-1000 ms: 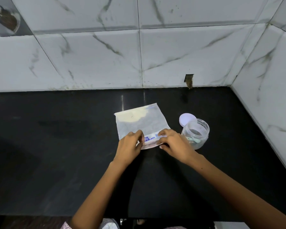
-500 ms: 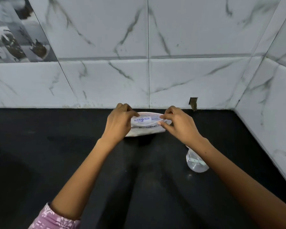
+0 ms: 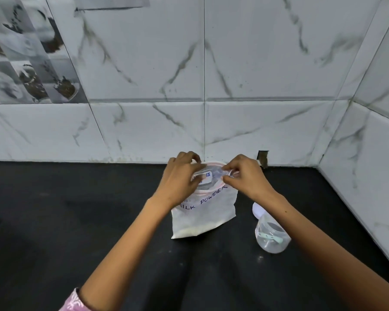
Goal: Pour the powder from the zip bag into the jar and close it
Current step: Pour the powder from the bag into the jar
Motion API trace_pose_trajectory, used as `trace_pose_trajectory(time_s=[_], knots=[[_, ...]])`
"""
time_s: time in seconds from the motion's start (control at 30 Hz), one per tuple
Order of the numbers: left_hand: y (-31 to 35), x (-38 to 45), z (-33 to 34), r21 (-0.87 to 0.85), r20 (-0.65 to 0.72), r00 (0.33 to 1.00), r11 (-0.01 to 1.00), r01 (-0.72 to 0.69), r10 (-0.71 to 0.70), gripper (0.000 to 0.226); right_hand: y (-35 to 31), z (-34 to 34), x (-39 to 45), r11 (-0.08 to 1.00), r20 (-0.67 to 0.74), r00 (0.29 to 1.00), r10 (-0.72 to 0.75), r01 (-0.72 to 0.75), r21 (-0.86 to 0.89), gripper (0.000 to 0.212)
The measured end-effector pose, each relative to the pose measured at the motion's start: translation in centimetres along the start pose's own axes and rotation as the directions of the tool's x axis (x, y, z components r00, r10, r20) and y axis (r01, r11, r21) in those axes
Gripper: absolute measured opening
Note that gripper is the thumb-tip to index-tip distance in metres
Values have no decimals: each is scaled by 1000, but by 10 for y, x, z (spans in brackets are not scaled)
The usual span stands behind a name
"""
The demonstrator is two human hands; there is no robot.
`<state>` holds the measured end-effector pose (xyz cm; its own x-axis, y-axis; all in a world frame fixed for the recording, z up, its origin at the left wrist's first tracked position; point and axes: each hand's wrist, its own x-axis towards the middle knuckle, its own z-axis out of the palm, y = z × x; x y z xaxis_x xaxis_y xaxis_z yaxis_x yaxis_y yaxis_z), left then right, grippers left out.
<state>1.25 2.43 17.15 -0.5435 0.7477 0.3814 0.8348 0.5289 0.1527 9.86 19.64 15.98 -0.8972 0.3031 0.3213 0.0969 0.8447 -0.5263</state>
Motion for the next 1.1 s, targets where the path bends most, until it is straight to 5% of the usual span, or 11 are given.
trace_pose_trajectory(time_s=[0.13,0.37,0.57,0.87,1.1], knots=[[39,1,13,-56,-90,992,994,-97,92,29,0,-1,-1,998,30,1000,4,-6,63,17],[64,9,36,-54,-148,989,999,0,-8,31,12,-11,-13,984,122,991,47,-67,166,33],[60,13,41,5,-160,987,999,33,-32,33,27,-18,-31,965,-40,997,66,-53,256,34],[58,11,47,20,-189,982,1000,22,-18,31,79,-11,-78,933,185,942,281,-223,-281,63],[57,13,51,-16,-204,979,1000,24,-27,30,100,1,-92,888,306,871,384,-257,-382,77]])
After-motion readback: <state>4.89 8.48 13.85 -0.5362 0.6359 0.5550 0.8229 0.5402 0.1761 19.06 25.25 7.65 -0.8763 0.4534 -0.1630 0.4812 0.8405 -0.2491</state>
